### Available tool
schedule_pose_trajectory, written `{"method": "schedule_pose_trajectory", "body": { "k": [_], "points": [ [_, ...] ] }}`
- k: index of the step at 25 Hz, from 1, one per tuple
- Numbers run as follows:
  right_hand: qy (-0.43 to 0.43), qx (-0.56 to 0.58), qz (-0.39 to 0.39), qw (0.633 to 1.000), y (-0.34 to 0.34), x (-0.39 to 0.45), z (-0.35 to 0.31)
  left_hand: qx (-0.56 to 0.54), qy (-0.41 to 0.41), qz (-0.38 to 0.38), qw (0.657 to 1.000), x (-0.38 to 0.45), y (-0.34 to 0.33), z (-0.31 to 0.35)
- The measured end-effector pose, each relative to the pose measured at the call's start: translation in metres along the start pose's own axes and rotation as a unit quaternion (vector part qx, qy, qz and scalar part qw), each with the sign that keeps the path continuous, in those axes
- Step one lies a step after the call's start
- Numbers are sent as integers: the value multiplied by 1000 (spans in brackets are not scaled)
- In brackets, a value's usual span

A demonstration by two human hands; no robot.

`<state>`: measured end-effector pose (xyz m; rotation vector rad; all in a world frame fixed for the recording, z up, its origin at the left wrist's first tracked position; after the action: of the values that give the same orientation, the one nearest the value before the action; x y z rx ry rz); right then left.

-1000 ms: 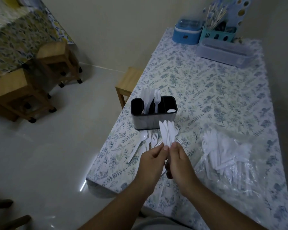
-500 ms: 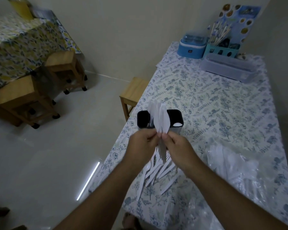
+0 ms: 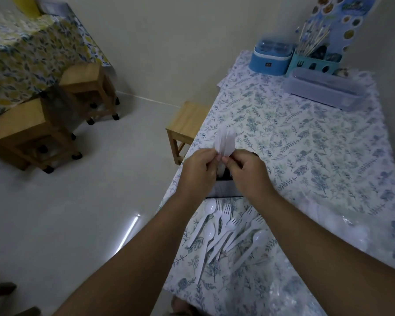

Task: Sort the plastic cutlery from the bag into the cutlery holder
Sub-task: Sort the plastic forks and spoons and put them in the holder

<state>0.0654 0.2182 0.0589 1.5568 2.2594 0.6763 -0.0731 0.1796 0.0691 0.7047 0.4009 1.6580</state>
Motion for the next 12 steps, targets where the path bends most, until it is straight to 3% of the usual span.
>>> {"method": "schedule_pose_trajectory", "body": {
  "k": [3, 5, 9, 10, 12],
  "points": [
    [-16, -133, -54, 990, -16, 3, 18, 40, 13, -78, 996, -6, -16, -13],
    [-42, -183, -56, 981, -13, -1, 21, 90, 11, -88, 992, -10, -15, -13],
    [-12, -109, 8, 994, 9, -40, 10, 101, 30, 8, 994, -47, 5, -7],
    [-5, -92, 24, 995, 14, -56, 11, 79, 59, 5, 995, -64, 3, -11],
    [-50, -64, 22, 996, 13, -87, 31, 66, 153, -98, 981, -97, -23, -29]
  ]
}}
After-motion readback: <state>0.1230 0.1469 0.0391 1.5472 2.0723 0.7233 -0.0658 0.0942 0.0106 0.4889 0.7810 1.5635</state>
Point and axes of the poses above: each hand's wrist, its own x-axis towards the middle knuckle, its own y-axis out of the back of the hand, z = x × y, the point moved 6 cm from there along x, towards the middle knuckle, and after that the axes turned 8 degrees about -z, right-handed, at the moved point
